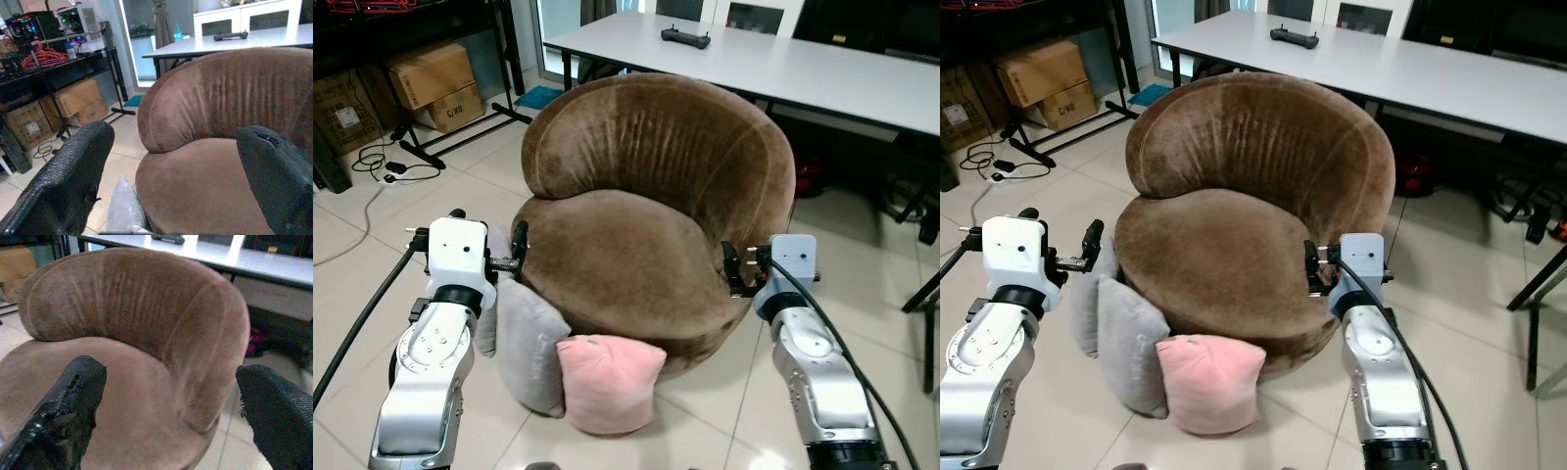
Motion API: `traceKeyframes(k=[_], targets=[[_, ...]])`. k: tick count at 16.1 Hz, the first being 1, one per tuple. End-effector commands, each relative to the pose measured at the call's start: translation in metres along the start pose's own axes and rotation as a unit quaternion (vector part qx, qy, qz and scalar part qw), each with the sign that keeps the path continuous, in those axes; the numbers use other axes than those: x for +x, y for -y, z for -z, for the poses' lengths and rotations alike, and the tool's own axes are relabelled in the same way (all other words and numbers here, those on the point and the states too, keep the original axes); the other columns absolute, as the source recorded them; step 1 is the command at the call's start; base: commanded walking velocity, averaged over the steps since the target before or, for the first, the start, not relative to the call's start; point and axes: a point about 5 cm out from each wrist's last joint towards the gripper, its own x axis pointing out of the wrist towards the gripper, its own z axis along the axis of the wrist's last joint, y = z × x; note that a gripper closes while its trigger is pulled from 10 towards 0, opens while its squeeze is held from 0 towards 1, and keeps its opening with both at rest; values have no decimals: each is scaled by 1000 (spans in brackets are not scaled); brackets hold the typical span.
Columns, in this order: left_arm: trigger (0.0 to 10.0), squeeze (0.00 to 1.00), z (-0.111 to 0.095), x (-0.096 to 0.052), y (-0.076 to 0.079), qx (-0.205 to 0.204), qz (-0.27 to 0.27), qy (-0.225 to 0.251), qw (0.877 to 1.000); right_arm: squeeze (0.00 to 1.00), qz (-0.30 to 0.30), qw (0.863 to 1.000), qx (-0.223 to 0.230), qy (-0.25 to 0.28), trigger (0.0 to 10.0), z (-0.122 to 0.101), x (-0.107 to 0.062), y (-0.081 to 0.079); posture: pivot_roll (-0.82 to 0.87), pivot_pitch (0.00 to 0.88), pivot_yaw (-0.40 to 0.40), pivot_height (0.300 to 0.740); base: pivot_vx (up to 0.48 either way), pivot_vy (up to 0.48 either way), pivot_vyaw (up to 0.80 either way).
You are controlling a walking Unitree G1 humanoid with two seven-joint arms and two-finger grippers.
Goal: Move the pillow to the sofa from floor
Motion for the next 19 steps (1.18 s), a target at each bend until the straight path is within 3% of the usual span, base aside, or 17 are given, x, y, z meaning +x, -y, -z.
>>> traceKeyframes(k=[1, 3, 7, 11, 14, 19], targets=[[10000, 0, 0, 0, -5, 4, -2, 1, 1000, 1000, -1, 1000, -3, 1, 10000, -2, -2, -2, 72, 0, -3, 740, 0, 0, 0], [10000, 0, 1, 0, -6, 3, -1, -2, 1000, 1000, -9, 1000, -11, -3, 10000, 0, -4, -3, 73, 0, 10, 740, 274, 0, 0], [10000, 0, 0, -3, -8, 7, 12, -3, 1000, 1000, 1, 1000, -13, -9, 10000, 4, -7, -3, 92, 0, 23, 740, 326, 0, 720], [10000, 0, -1, -3, -7, 12, 16, -5, 1000, 1000, -3, 1000, -26, -9, 10000, 4, -7, -4, 91, 0, 19, 740, 353, 0, 0], [10000, 0, -1, -2, -5, 9, 17, -3, 1000, 1000, 3, 1000, -30, -3, 10000, 1, -5, -2, 88, 0, 13, 740, 356, 0, 779], [10000, 0, 0, -4, -3, 5, 24, -3, 1000, 1000, -23, 1000, -20, -2, 10000, 0, -2, -2, 92, 0, -1, 740, 193, 0, 0]])
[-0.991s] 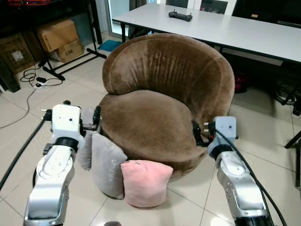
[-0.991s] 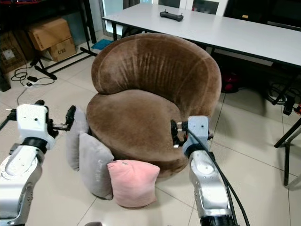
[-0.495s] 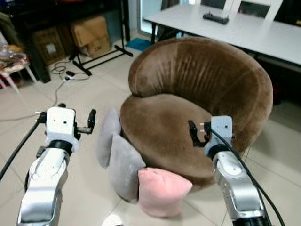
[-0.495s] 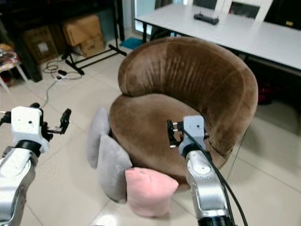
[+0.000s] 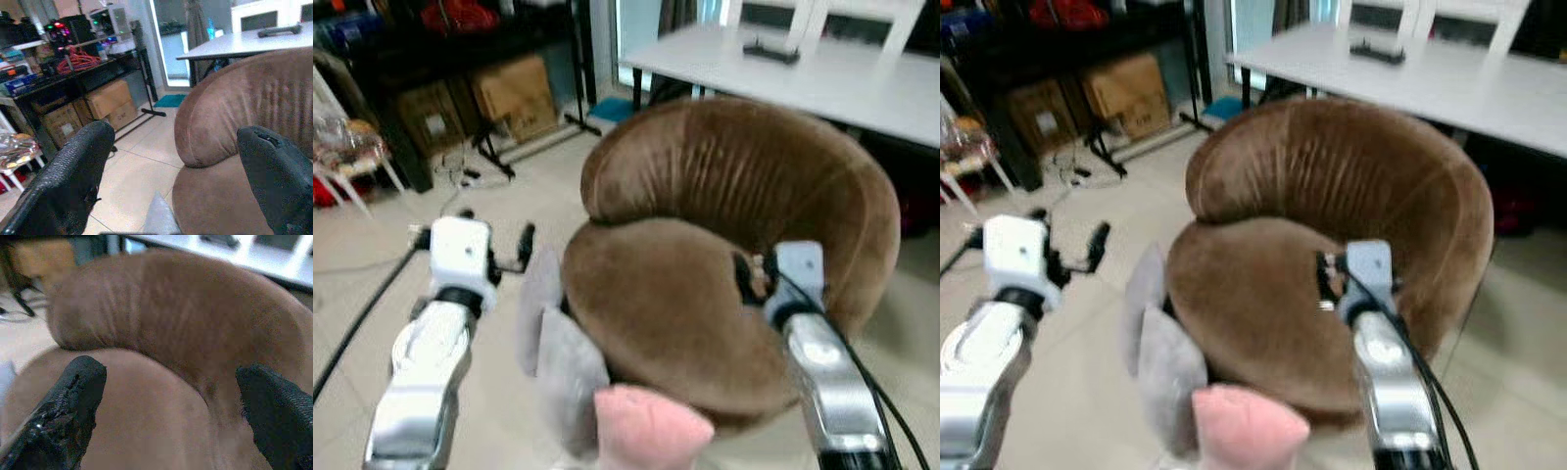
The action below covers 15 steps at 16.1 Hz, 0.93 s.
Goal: Move the pillow to the sofa from floor
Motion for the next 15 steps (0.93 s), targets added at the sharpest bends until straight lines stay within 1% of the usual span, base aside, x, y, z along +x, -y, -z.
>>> traceKeyframes(k=[1, 4, 7, 11, 14, 15], targets=[[10000, 0, 4, -3, -6, 5, -6, -9, 1000, 1000, -42, 999, 12, 4, 10000, -2, 1, -14, 93, 0, -4, 740, 0, 0, 0], [10000, 0, 5, -5, -9, 10, -13, -6, 1000, 1000, -65, 998, 16, -3, 10000, 0, 0, -18, 95, 0, -10, 730, 0, 0, 0], [10000, 0, 6, -9, -12, 20, -19, -4, 1000, 988, -59, 998, 29, 0, 10000, 1, 0, -16, 94, 0, -20, 705, 0, 0, 0], [10000, 0, 5, -10, -15, 19, -32, 9, 999, 973, -50, 998, 46, -5, 10000, 5, -2, -14, 93, 0, -18, 670, 0, 0, 0], [10000, 0, 5, -10, -17, 17, -35, 12, 999, 894, -49, 998, 50, -6, 10000, 5, -3, -16, 91, 0, -16, 655, 0, 0, 0], [10000, 0, 6, -10, -16, 15, -34, 16, 999, 737, -50, 997, 51, -3, 10000, 5, -3, -16, 90, 0, -15, 650, 0, 0, 0]])
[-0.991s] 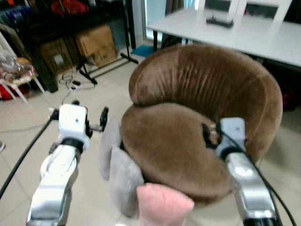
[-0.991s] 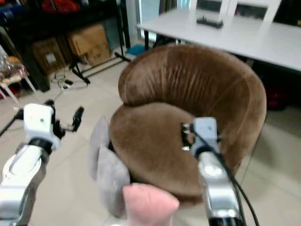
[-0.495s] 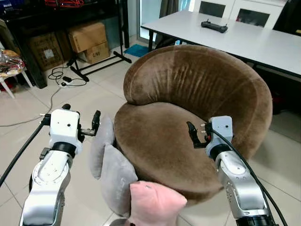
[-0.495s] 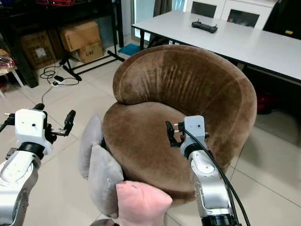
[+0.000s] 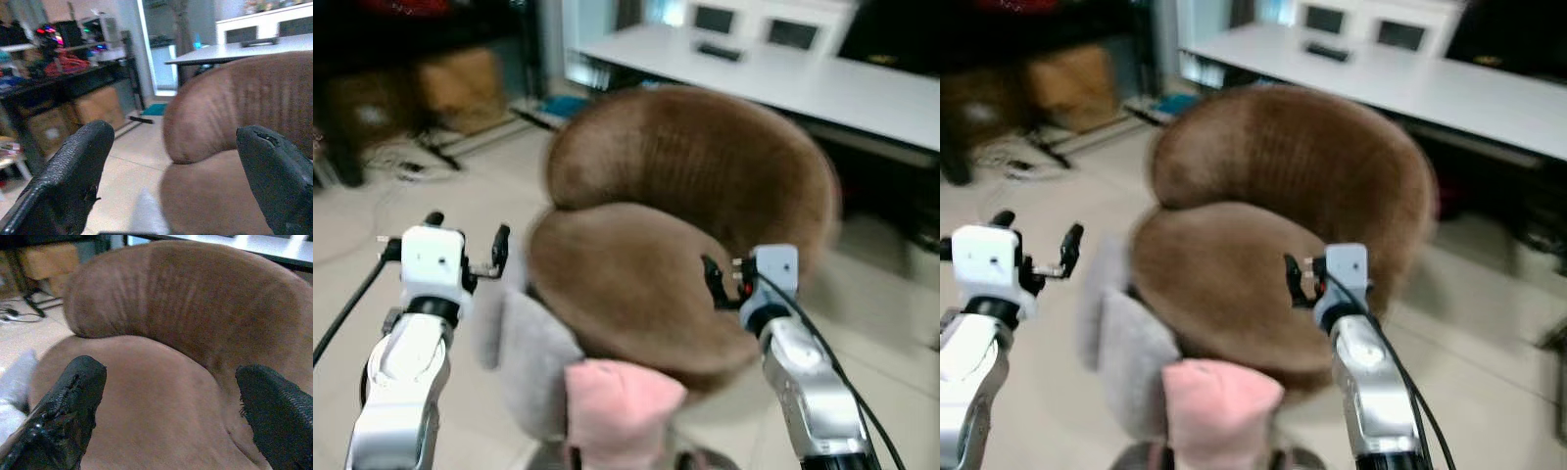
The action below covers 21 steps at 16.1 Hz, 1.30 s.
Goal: Move the pillow to the sofa from floor
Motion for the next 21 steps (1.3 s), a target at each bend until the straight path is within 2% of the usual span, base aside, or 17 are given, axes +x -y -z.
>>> traceKeyframes(k=[1, 3, 5, 10, 12, 15, 19, 21], targets=[[10000, 0, -1, 1, 0, -2, -1, 6, 1000, 737, 4, 1000, 1, 8, 10000, -3, 0, 3, 90, 0, -15, 650, 0, 0, 0], [10000, 0, -1, -1, 2, -12, -1, 5, 1000, 125, 4, 1000, -4, 6, 10000, -3, 1, 3, 91, 0, -18, 650, 0, 0, 0], [10000, 0, -1, -1, 3, -6, -1, 6, 1000, 0, 7, 1000, -7, 5, 10000, -3, 1, 3, 93, 0, -23, 650, 0, 0, 0], [10000, 0, -1, -2, 5, -15, 5, 11, 1000, 0, 5, 1000, -19, 7, 10000, -3, 2, 3, 93, 0, -28, 650, 107, 0, 0], [10000, 0, -1, -3, 5, -17, 6, 11, 1000, 0, 4, 999, -35, 13, 10000, -5, 2, 4, 92, 0, -30, 650, 306, 0, 713], [10000, 0, 0, -4, 6, -18, 6, 9, 1000, 0, -1, 1000, -20, 13, 10000, -6, 3, 1, 93, 0, -34, 650, 315, 0, 267], [10000, 0, 1, -4, 5, -17, 2, 7, 1000, 0, 27, 999, -42, 1, 10000, -3, 5, 7, 93, 0, -35, 650, 302, 0, 0], [10000, 0, 2, -4, 5, -16, 1, 6, 1000, 0, 23, 999, -29, 2, 10000, -3, 4, 6, 92, 0, -34, 650, 122, 0, 0]])
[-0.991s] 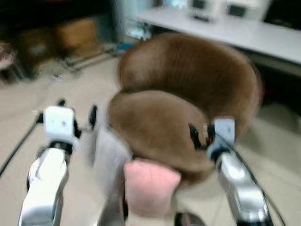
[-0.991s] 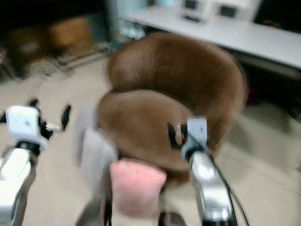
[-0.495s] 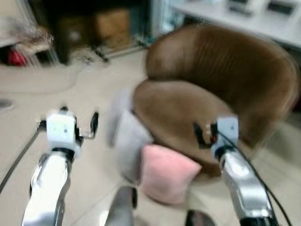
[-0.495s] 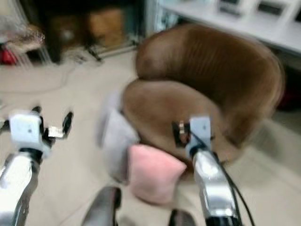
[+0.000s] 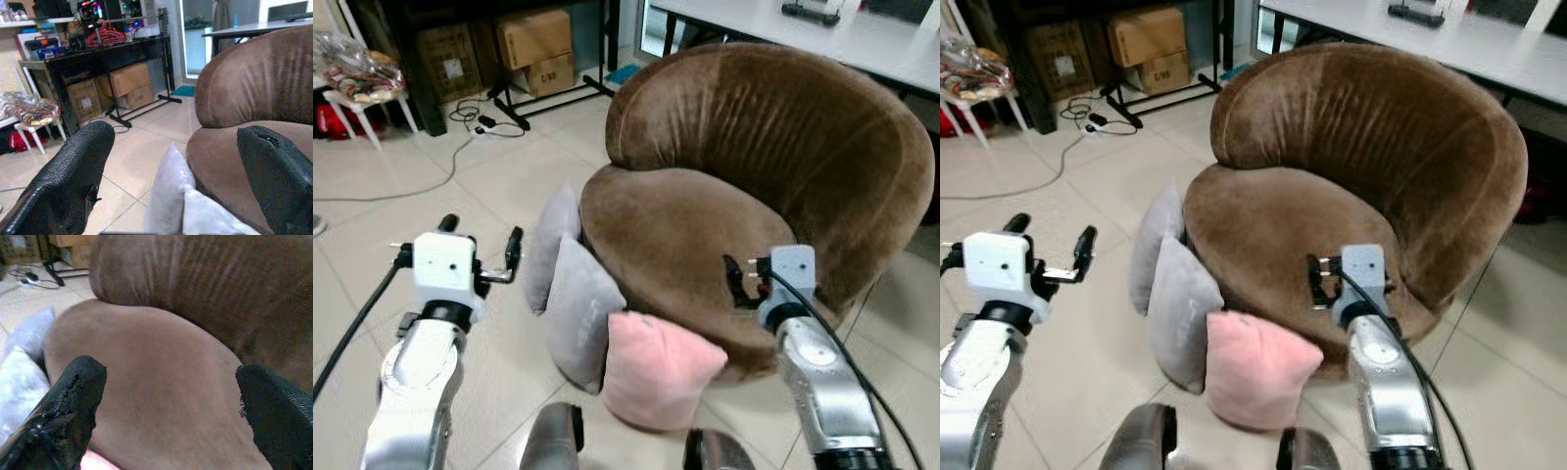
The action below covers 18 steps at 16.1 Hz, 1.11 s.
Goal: Move the pillow to the sofa from floor
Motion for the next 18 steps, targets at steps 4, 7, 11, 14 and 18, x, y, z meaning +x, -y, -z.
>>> traceKeyframes(k=[4, 7, 11, 14, 18], targets=[[10000, 0, 0, 1, 1, -3, -3, -2, 1000, 0, -14, 1000, 18, 2, 10000, -3, -1, -5, 92, 0, -35, 630, 0, 0, 0], [10000, 0, -1, 1, 1, -4, -2, 1, 1000, 0, -6, 1000, 7, 1, 10000, -2, -1, -3, 90, 0, -33, 600, 0, 0, 0], [10000, 0, -1, 2, 2, -5, -3, 3, 1000, 0, 6, 1000, 15, -2, 10000, -2, -1, -1, 88, 0, -33, 565, 0, 0, 0], [10000, 0, 0, 2, 1, 1, -2, 5, 1000, 0, 16, 1000, 10, 0, 10000, -2, -1, 0, 85, 0, -30, 545, 0, 0, 0], [10000, 0, 1, 3, 2, -5, 2, 3, 1000, 0, 40, 999, 28, 1, 10000, -3, -1, 3, 82, 0, -30, 545, 126, 0, 0]])
